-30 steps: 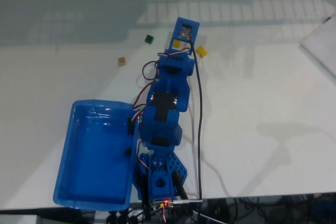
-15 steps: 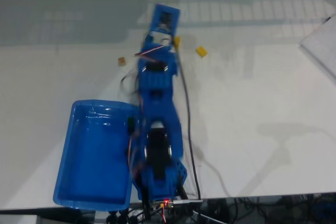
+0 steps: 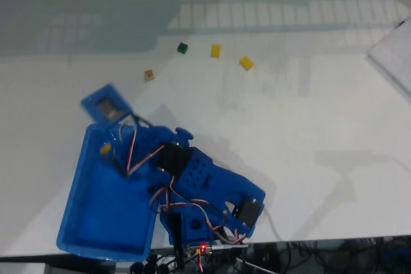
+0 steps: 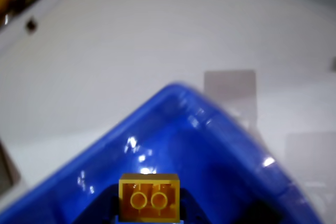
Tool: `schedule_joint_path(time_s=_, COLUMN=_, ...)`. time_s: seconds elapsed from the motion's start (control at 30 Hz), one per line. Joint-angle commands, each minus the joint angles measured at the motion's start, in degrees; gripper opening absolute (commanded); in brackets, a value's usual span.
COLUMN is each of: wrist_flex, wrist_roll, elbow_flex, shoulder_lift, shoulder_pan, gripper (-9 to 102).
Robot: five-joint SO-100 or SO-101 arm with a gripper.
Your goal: Pick up all the lego then put into the bin
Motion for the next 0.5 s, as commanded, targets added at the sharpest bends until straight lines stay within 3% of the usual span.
schedule_joint_path(time_s=0.0, wrist_flex=2.20, wrist_roll=-1.93, elbow_flex=-0.09, shoulder_lift=0.70, shoulder_pan=-3.96, gripper=5)
schedule_joint_path(time_s=0.17, wrist_flex=3.52, wrist_roll=-4.48, elbow_flex=1.67, shoulder_lift=-1.23, shoulder_pan=-2.29, gripper=27)
schedule_joint_path(time_s=0.47, wrist_flex=-6.86, wrist_roll=-8.09, elbow_flex=0.97, shoulder_lift=-5.10, shoulder_pan=13.45, gripper=34)
